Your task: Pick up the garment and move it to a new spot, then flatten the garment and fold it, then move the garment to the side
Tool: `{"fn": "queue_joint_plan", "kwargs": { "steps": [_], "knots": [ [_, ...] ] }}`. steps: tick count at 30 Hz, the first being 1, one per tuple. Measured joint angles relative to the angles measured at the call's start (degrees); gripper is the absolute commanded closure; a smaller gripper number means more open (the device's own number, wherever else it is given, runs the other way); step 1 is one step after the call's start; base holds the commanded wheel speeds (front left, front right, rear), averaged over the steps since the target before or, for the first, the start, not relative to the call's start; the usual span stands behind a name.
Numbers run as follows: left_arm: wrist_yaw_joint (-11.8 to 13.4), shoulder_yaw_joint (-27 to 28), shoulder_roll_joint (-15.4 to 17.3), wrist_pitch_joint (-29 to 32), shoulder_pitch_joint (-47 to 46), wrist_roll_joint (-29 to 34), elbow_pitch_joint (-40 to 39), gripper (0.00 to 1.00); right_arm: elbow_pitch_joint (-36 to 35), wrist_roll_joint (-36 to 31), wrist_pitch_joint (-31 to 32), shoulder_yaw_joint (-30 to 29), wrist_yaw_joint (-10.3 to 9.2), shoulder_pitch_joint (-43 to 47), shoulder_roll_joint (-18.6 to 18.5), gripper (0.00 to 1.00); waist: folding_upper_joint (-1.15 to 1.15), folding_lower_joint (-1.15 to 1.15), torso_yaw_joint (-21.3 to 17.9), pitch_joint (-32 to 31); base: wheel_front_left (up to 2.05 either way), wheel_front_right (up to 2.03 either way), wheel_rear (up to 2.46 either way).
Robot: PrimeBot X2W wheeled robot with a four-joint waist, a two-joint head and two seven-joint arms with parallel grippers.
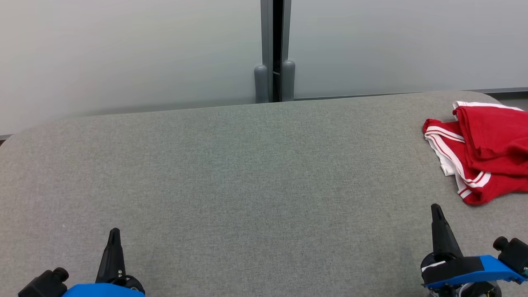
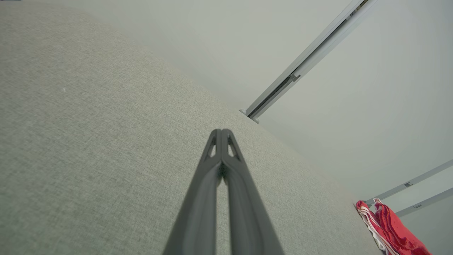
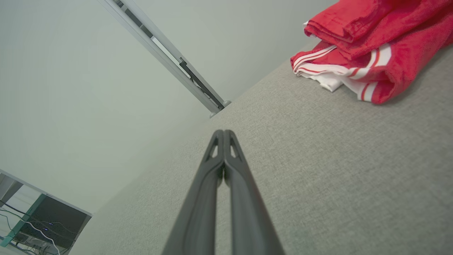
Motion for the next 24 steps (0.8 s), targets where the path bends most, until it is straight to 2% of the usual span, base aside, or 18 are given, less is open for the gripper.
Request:
{"fn": "queue_joint_plan", "kwargs": {
  "steps": [24],
  "knots": [
    [-1.1, 1.3, 0.1, 4.4, -1.3, -17.6, -0.1, 1.00, -0.1, 17.7, 4.5, -1.5, 0.00, -0.7, 0.7, 1.00, 0.00, 0.00, 0.7, -0.4, 0.00, 0.00, 0.00]
  ]
}}
